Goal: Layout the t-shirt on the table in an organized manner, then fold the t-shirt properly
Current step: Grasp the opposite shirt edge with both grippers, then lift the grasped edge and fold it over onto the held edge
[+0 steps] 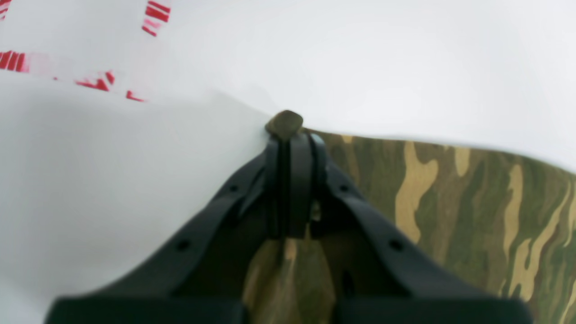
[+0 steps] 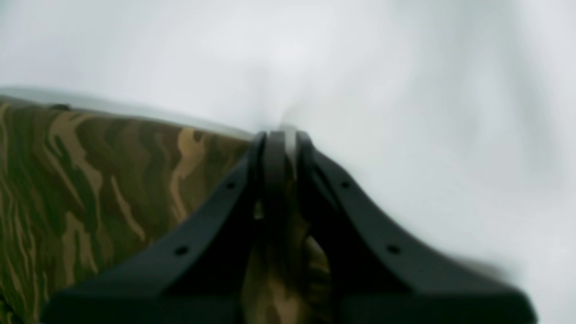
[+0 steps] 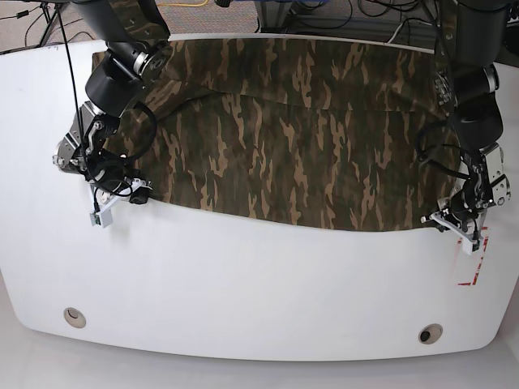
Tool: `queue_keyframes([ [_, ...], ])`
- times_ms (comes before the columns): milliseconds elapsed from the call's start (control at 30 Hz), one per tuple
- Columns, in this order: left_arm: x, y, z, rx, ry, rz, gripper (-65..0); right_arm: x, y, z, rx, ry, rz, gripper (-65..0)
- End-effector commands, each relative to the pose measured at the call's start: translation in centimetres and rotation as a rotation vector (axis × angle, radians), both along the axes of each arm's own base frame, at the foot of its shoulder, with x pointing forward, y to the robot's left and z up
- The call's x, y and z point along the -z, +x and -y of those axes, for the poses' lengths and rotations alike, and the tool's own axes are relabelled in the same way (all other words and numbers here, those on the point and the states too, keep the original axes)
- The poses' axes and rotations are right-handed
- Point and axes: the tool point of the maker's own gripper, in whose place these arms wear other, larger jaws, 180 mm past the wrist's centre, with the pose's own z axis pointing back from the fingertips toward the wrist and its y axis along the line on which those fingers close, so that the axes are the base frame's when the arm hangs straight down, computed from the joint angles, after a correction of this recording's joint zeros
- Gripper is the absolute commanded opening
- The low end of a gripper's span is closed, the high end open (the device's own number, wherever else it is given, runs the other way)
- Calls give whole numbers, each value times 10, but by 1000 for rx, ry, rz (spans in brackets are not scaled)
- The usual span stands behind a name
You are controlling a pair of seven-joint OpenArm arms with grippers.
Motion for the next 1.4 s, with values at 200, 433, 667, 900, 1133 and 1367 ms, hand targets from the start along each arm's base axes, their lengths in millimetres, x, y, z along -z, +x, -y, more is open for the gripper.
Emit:
queue_keyframes([
  [200, -17, 8, 11, 69, 35, 44, -650, -12, -3, 18, -10, -106, -30, -650],
  [433, -28, 12, 12, 80, 50, 62, -650, -49, 9, 15, -108, -256, 4, -650],
  [667, -29, 12, 11, 78, 47, 66, -650, -91, 13, 6, -179, -406, 109, -650],
  [900, -45, 16, 26, 201, 60, 123, -650, -129, 11, -7, -235, -531, 212, -650],
  [1133, -65, 9, 36, 305, 100, 137, -650, -138, -1, -12, -252, -578, 241, -650],
  [1367, -90, 4, 39, 338, 133, 187, -650, -131, -10, -5, -255, -591, 215, -650],
])
